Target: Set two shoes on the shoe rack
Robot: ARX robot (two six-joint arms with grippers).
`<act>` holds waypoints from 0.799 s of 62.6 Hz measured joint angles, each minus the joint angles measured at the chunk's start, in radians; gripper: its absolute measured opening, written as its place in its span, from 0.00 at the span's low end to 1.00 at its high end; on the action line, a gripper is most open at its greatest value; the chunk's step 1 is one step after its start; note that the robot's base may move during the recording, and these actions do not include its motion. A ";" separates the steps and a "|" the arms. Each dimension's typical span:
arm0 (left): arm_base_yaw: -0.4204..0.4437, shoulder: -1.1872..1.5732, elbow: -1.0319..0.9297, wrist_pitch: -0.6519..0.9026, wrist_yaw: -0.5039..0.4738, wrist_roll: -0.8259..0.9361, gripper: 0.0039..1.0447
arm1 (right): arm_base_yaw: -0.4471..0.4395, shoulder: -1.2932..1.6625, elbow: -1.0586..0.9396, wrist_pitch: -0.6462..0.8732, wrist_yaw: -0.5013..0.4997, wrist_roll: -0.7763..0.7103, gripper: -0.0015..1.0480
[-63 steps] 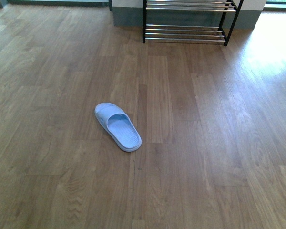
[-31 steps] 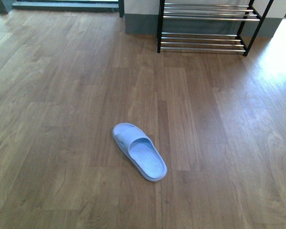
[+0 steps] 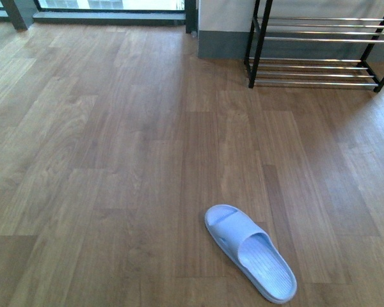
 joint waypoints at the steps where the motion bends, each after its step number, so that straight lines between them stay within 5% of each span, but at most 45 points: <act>1: 0.000 0.000 0.000 0.000 -0.001 0.000 0.02 | 0.000 0.000 0.000 0.000 0.002 0.000 0.91; 25: 0.001 0.002 0.000 0.000 -0.002 0.000 0.02 | 0.000 0.001 0.000 0.000 -0.002 0.000 0.91; 32: 0.001 0.002 0.000 0.000 -0.001 0.000 0.02 | -0.011 0.128 0.018 -0.077 -0.207 0.014 0.91; 42: 0.000 0.002 0.000 0.000 -0.001 0.000 0.02 | 0.097 0.526 0.026 0.203 -0.110 -0.017 0.91; 50: 0.000 0.002 0.000 0.000 0.000 0.000 0.02 | 0.125 1.099 0.123 0.584 -0.057 -0.120 0.91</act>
